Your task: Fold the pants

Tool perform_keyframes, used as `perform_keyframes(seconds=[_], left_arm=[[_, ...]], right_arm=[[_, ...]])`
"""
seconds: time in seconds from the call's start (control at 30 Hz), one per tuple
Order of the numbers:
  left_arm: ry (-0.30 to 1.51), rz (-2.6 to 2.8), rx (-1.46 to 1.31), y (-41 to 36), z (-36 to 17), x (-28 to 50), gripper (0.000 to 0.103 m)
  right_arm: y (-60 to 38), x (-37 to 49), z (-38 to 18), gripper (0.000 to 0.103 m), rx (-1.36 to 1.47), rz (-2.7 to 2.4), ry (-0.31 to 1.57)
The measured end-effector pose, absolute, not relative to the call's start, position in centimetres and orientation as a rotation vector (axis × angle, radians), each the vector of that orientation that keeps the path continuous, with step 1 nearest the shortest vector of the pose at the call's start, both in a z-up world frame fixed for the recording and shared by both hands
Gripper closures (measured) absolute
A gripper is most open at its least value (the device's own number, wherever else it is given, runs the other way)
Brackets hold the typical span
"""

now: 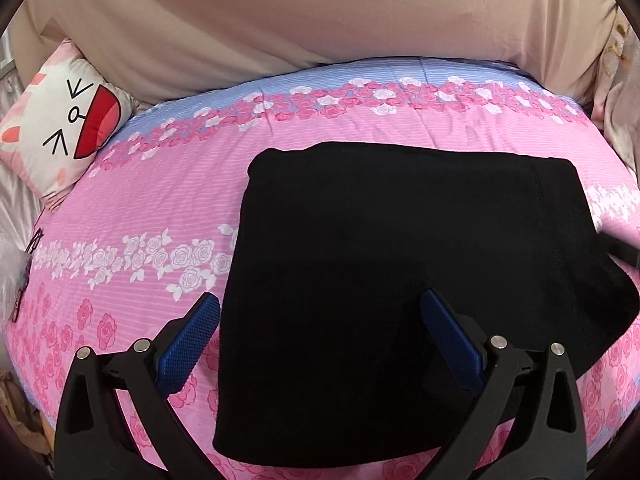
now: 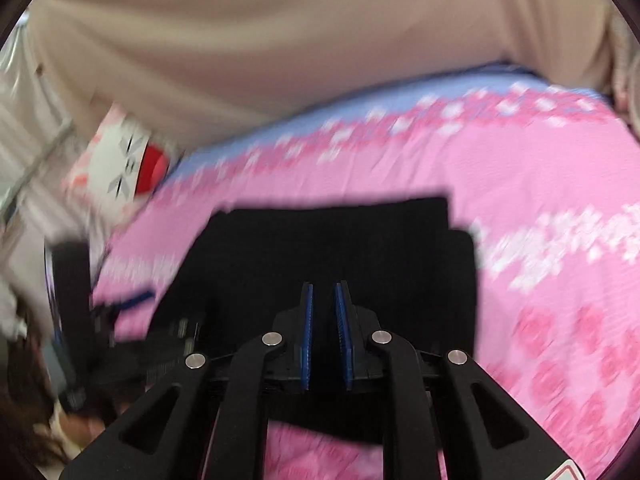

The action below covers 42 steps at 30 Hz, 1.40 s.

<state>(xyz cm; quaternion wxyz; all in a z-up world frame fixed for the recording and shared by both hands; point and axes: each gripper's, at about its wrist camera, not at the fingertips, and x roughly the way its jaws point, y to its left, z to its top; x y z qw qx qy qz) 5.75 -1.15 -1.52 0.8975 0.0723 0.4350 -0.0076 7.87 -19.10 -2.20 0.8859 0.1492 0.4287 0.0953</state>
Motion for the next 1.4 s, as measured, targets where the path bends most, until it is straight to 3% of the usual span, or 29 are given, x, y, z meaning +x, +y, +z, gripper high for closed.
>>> perform_keyframes(seconds=[0.03, 0.1, 0.27, 0.33, 0.47, 0.57, 1.07, 1.3, 1.4], left_arm=[[0.902, -0.015, 0.151, -1.1, -1.5, 5.7, 0.005], [0.906, -0.019, 0.148, -1.0, -1.6, 5.7, 0.005], [0.922, -0.015, 0.121, -1.1, -1.8, 5.8, 0.005], [0.921, -0.012, 0.132, -1.3, -1.6, 5.6, 0.005], [0.92, -0.019, 0.141, -1.3, -1.5, 5.3, 0.005], [0.925, -0.023, 0.128, -1.0, -1.5, 5.1, 0.005], [0.898, -0.051, 0.152, -1.7, -0.5, 3.4, 0.005], [0.909, -0.064, 0.144, -2.1, -0.8, 3.2, 0.005], [0.906, -0.085, 0.161, -2.8, -0.9, 2.9, 0.005]], right_arm=[[-18.9, 7.6, -2.9, 0.089, 0.285, 0.197, 0.905], [-19.3, 6.7, -4.4, 0.103, 0.209, 0.134, 0.898], [-21.5, 6.2, -4.1, 0.103, 0.351, 0.146, 0.878], [-21.5, 5.5, -3.5, 0.096, 0.38, 0.169, 0.861], [-23.3, 3.7, -2.4, 0.094, 0.39, 0.072, 0.809], [-24.7, 2.6, -2.5, 0.078, 0.37, -0.012, 0.825], [-21.6, 0.3, -2.7, 0.078, 0.243, 0.068, 0.835], [-21.1, 2.2, -3.7, 0.067, 0.248, 0.059, 0.837], [-21.5, 2.4, -2.9, 0.076, 0.289, 0.077, 0.798]])
